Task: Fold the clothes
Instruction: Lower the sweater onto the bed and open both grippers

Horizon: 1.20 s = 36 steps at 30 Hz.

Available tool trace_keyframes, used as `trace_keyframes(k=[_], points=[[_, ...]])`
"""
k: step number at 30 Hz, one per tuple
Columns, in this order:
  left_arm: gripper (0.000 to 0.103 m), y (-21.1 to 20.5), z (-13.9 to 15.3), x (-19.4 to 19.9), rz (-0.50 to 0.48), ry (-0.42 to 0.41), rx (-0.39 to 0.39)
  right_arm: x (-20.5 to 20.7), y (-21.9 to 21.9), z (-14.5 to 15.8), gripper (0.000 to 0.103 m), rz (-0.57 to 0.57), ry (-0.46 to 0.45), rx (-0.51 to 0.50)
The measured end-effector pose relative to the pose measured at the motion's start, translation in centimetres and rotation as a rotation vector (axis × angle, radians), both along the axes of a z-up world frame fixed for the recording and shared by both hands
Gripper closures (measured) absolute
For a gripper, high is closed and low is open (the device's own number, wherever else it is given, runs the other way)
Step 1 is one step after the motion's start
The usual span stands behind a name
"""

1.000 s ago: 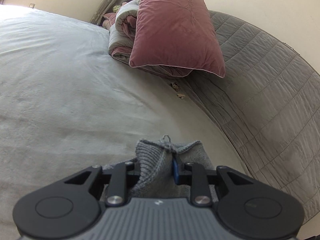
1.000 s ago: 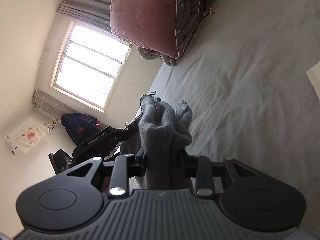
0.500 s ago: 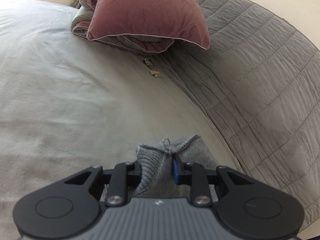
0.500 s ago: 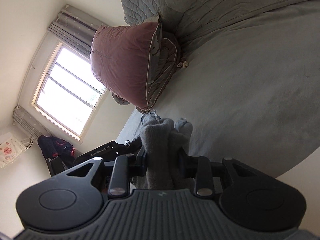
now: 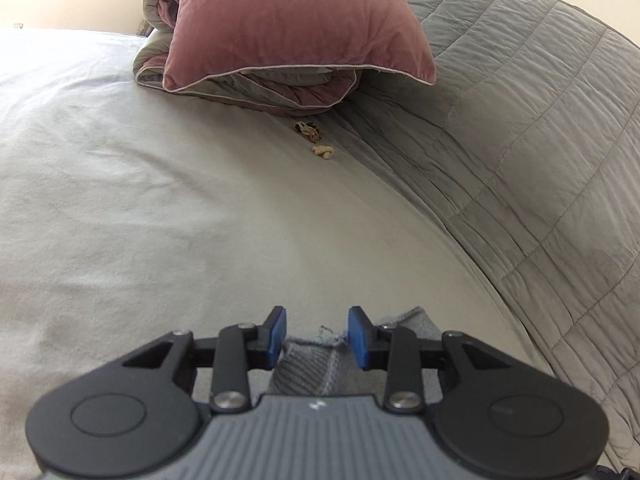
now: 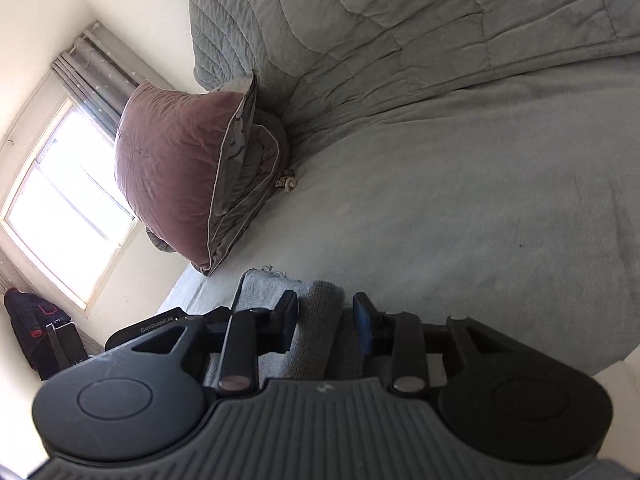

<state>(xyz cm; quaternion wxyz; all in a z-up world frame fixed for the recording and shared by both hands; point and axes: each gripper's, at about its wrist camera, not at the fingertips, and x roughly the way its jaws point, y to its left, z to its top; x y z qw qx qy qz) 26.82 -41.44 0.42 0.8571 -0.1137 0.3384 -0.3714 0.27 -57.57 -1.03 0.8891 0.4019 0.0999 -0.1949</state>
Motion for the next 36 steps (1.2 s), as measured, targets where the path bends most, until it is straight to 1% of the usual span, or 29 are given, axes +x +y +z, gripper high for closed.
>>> trace_keyframes(k=[2,4,5,7,9,11,13,16,17,19,21,23,25,28,30,33,36], points=[[0.07,-0.1,1.1,-0.3,-0.024,-0.048,-0.009,-0.2,0.3,0.6,0.068,-0.028,0.001,-0.078],[0.07,-0.6,2.1,-0.9,-0.084,-0.092,-0.021,-0.1,1.0,1.2,0.068,-0.024,-0.006,-0.163],[0.074,-1.0,2.5,-1.2,-0.121,-0.109,-0.024,0.0,1.4,1.5,0.068,-0.014,-0.008,-0.205],[0.078,-2.2,2.8,-1.7,-0.202,-0.132,-0.017,0.5,2.3,1.7,0.068,0.026,-0.003,-0.278],[0.085,-3.5,2.4,-2.1,-0.26,-0.144,0.013,1.1,2.9,1.7,0.068,0.069,0.009,-0.325],[0.086,-4.9,1.5,-2.3,-0.301,-0.143,0.042,1.7,3.2,1.4,0.068,0.114,0.03,-0.349],[0.086,-6.0,0.3,-2.2,-0.313,-0.137,0.072,2.3,3.1,0.9,0.068,0.145,0.061,-0.352],[0.088,-6.9,-1.3,-1.8,-0.318,-0.116,0.086,3.3,2.6,-0.3,0.068,0.159,0.18,-0.321],[0.09,-7.0,-1.7,-1.6,-0.318,-0.111,0.087,3.5,2.3,-0.9,0.069,0.169,0.211,-0.302],[0.093,-7.4,-2.2,-1.3,-0.318,-0.104,0.09,3.6,1.9,-1.5,0.076,0.169,0.237,-0.285],[0.095,-7.3,-2.1,-1.1,-0.306,-0.09,0.089,3.7,1.8,-1.6,0.077,0.169,0.242,-0.281],[0.096,-6.7,-1.5,-1.3,-0.284,-0.086,0.086,3.6,1.8,-1.4,0.077,0.166,0.24,-0.28],[0.095,-5.5,-0.7,-2.0,-0.264,-0.113,0.086,3.4,2.0,-1.0,0.068,0.166,0.219,-0.272],[0.095,-2.7,0.0,-3.5,-0.238,-0.171,0.089,3.2,2.6,0.0,0.062,0.169,0.199,-0.291],[0.094,-0.5,0.2,-4.5,-0.208,-0.198,0.073,3.3,3.2,0.4,0.06,0.181,0.197,-0.319],[0.094,1.5,-1.0,-4.9,-0.169,-0.157,0.072,3.7,3.9,0.6,0.06,0.205,0.211,-0.328],[0.094,3.1,-2.2,-5.3,-0.139,-0.112,0.079,4.0,4.5,0.8,0.06,0.221,0.246,-0.347]])
